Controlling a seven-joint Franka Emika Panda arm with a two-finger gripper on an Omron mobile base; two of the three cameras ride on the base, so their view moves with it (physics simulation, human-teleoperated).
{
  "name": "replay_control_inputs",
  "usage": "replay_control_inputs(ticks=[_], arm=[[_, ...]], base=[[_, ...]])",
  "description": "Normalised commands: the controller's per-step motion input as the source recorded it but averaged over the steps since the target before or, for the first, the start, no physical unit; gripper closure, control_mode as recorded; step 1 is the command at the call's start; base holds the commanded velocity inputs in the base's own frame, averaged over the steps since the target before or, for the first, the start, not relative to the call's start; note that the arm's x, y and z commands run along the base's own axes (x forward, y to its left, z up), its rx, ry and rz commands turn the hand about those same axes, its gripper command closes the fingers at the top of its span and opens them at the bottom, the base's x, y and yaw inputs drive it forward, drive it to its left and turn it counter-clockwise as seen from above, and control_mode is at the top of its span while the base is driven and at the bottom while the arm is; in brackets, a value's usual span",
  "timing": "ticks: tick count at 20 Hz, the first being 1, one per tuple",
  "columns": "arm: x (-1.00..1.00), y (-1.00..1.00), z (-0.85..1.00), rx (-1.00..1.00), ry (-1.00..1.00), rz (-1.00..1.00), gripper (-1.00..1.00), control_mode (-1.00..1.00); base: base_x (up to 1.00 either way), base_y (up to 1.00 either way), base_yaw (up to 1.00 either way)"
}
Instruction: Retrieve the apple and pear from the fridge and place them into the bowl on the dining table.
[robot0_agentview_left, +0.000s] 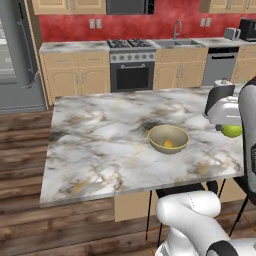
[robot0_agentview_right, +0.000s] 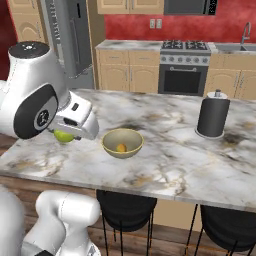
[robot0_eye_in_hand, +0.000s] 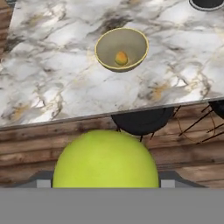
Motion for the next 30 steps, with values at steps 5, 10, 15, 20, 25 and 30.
replay_control_inputs(ticks=[5, 10, 15, 20, 25, 30], arm=[[0.64, -0.06, -0.32, 0.00, 0.13, 0.00, 1.00, -1.00], [0.44, -0.05, -0.69, 0.00, 0.03, 0.00, 1.00, -1.00], [0.35, -0.01, -0.75, 0.00, 0.00, 0.00, 1.00, -1.00], [0.41, -0.03, -0.47, 0.00, 0.00, 0.00, 1.00, -1.00], [0.55, 0.00, -0.19, 0.00, 0.00, 0.00, 1.00, -1.00], [0.58, -0.05, -0.04, 0.01, 0.00, 0.00, 1.00, -1.00]], base=[[0.00, 0.00, 0.00], [0.00, 0.00, 0.00], [0.00, 0.00, 0.00], [0.00, 0.00, 0.00], [0.00, 0.00, 0.00], [0.00, 0.00, 0.00]])
